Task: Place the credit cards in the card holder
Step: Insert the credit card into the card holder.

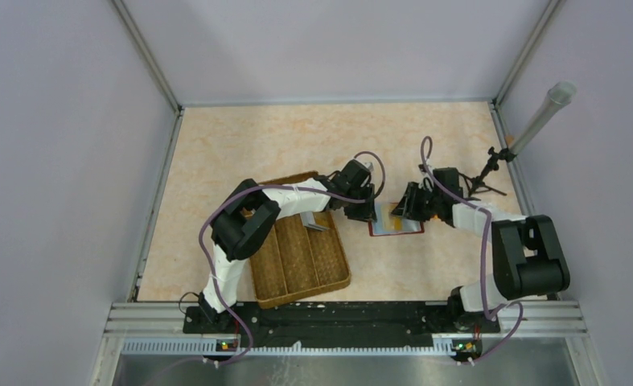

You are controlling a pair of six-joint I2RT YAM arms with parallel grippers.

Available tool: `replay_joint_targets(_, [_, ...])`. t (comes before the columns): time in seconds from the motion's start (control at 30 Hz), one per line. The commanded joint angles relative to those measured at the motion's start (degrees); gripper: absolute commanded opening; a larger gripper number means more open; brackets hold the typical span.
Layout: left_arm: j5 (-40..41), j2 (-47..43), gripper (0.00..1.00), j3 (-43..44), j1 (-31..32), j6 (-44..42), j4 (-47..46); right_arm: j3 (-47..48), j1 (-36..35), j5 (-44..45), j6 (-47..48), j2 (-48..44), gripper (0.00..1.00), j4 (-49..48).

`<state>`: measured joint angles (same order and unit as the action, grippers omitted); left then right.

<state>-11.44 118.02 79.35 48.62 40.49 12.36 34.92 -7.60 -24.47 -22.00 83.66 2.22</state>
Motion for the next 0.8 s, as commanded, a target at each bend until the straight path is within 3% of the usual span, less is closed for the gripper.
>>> replay_joint_targets(0.0, [-0.91, -0.99, 0.35, -1.34, -0.02, 0.47, -1.83, 0.77, -2.66, -0.02, -1.08, 2.3, 0.33, -1.4])
replay_joint_targets(0.37, [-1.11, -1.83, 0.33, -2.0, -0.02, 0.81, -3.04, 3.95, -9.75, 2.57, -5.18, 1.31, 0.33, -1.13])
replay_joint_targets(0.57, [0.29, -4.77, 0.39, -2.91, -0.17, 0.13, -2.62, 9.25, -8.98, 12.55, -1.82, -6.85, 0.55, 11.97])
replay_joint_targets(0.77, [-0.27, -8.54, 0.51, -2.32, -0.28, -1.2, -2.17, 12.91, -0.3, 16.72, 1.05, -13.04, 0.62, 22.41])
